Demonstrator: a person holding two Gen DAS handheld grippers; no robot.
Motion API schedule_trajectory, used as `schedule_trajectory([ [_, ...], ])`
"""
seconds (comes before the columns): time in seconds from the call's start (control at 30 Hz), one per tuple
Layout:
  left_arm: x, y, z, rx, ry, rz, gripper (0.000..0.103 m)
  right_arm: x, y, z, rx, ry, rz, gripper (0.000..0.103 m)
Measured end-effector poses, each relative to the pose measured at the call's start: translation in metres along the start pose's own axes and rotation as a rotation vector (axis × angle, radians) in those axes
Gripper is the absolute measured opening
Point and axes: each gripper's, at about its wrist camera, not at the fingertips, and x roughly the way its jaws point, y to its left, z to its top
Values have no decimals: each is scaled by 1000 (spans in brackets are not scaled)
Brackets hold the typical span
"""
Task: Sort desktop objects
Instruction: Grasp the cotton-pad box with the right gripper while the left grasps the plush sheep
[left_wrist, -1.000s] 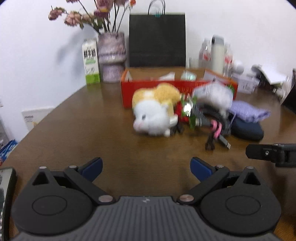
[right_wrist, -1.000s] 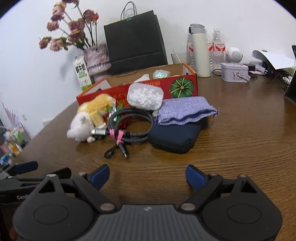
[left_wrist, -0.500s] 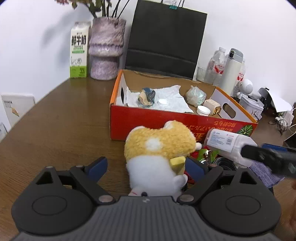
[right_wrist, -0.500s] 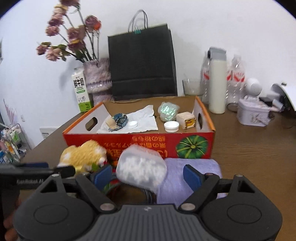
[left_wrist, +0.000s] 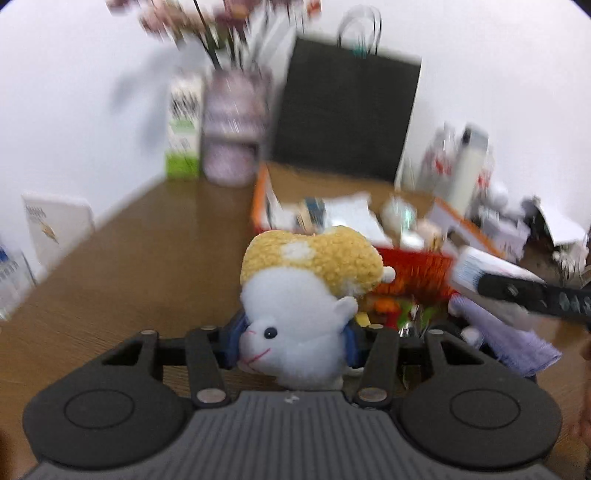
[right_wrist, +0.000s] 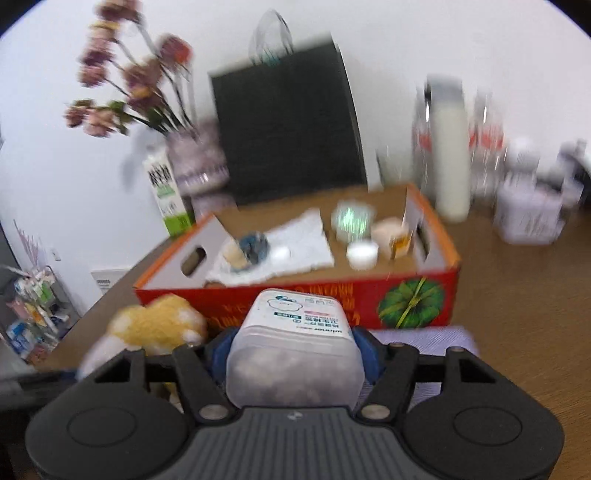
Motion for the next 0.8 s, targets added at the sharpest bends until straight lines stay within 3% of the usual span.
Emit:
schedule_trajectory([
  [0.07, -28, 1, -4, 24, -7, 27, 51, -33, 13, -8, -81, -52, -18, 65],
  [0.17, -61, -6, -33, 69, 67, 58, 51, -79, 27, -33, -152, -57, -1, 65],
  [0.33, -95, -21, -89, 116, 100, 42, 52, -126, 36, -97, -168, -4, -38, 65],
  [0.5, -90, -27, -103, 150, 130, 38, 58, -131, 46, -131, -189, 27, -114, 66],
  [0.6, -89, -22, -101, 119, 113, 23, 72, -126, 49, -141, -214, 27, -152, 66],
  [0.8, -81, -22, -112, 115, 128, 40, 74, -120, 53, -142, -224, 37, -163, 66],
])
